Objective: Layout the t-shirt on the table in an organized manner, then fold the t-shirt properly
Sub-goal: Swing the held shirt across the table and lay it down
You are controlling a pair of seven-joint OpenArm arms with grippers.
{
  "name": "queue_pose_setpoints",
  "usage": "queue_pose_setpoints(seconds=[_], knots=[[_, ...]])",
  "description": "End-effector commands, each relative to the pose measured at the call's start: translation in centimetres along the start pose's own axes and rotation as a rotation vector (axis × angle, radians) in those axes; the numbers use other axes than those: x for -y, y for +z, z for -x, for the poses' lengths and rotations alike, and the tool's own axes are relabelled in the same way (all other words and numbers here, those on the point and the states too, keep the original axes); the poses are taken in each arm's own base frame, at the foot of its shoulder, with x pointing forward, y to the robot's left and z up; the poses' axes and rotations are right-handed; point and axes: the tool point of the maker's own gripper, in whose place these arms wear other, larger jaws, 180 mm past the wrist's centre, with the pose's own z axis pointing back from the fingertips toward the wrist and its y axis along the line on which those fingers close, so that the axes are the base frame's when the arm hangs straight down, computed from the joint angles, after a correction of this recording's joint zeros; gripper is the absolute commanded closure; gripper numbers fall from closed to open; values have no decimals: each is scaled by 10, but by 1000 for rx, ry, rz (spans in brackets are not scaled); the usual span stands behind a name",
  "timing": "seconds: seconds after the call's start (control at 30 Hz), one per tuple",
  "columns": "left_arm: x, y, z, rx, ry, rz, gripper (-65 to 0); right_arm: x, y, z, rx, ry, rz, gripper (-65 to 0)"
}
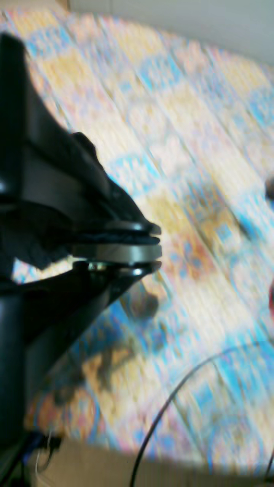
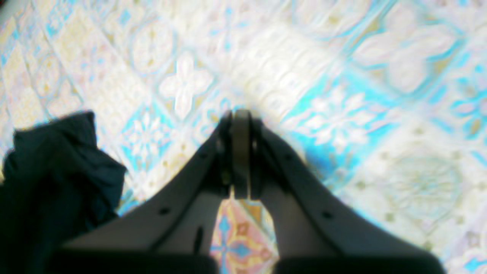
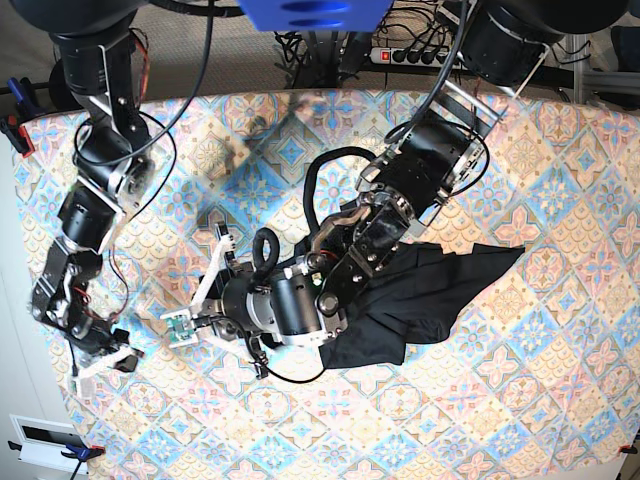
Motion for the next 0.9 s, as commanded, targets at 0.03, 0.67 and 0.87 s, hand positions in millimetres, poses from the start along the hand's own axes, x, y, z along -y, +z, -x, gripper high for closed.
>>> queue_pose_setpoints(seconds=[0.03,0.67,0.87], knots=[[4,11,-23,79,-55,41,0,-1,1,2,30,-13,-16,0],[-139,-5,79,-169,163,-287,0,15,20,-20,114,39,36,0],[-140,-36,153,-394,162,-328,0,18,19,-5,88,33,40,0]])
